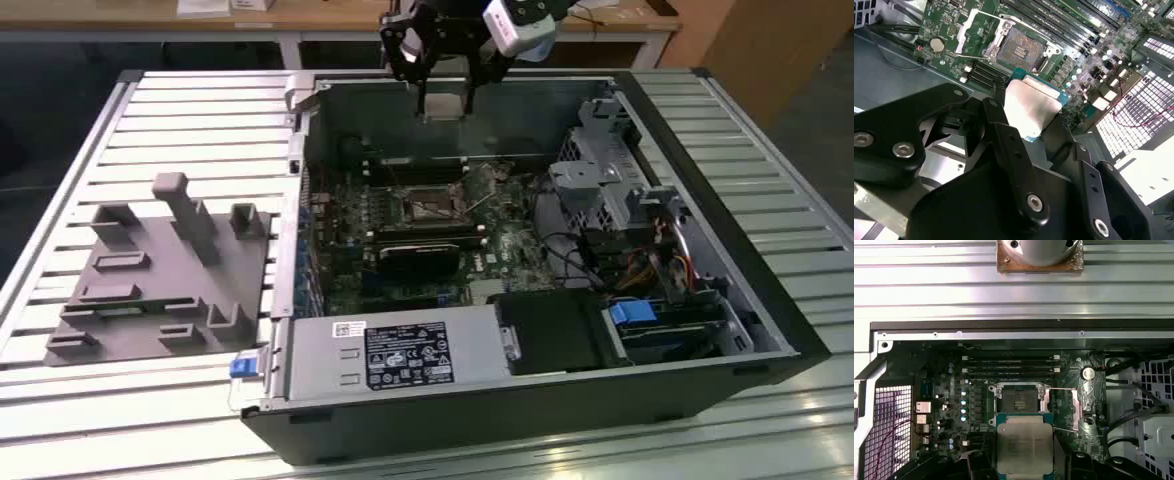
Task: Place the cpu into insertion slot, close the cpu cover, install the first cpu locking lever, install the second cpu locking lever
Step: 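Place the cpu into insertion slot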
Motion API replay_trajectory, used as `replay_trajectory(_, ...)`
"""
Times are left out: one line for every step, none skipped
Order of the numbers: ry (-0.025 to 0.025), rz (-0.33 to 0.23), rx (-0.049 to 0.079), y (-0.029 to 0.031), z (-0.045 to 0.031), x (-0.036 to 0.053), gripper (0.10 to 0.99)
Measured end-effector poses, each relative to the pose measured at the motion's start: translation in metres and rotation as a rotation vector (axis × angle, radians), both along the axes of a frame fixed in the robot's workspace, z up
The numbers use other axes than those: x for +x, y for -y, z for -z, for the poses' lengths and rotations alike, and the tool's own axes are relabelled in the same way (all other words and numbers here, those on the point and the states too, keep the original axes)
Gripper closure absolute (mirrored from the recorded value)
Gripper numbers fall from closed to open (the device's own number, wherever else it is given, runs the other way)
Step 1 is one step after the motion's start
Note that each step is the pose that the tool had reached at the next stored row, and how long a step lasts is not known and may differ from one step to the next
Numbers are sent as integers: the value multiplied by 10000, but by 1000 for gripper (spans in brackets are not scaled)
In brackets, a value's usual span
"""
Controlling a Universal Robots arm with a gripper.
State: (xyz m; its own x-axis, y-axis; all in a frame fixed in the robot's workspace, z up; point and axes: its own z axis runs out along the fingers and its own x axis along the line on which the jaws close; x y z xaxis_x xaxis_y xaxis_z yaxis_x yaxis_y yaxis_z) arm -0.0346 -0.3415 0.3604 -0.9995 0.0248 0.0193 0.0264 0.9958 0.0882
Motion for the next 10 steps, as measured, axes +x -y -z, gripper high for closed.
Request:
replay_trajectory(0, 0, -1, 0, 0, 0, 545)
replay_trajectory(0, 0, -2, 0, 0, 0, 545)
replay_trajectory(0, 0, -3, 0, 0, 0, 545)
replay_trajectory(0, 0, -3, 0, 0, 0, 545)
replay_trajectory(0, 0, -4, 0, 0, 0, 545)
replay_trajectory(0, 0, -4, 0, 0, 0, 545)
replay_trajectory(0, 1, -4, 0, 0, 0, 545)
replay_trajectory(0, 0, -4, 0, 0, 0, 545)
replay_trajectory(0, 0, -5, 0, 0, 0, 545)
replay_trajectory(0, 1, -5, 0, 0, 0, 545)
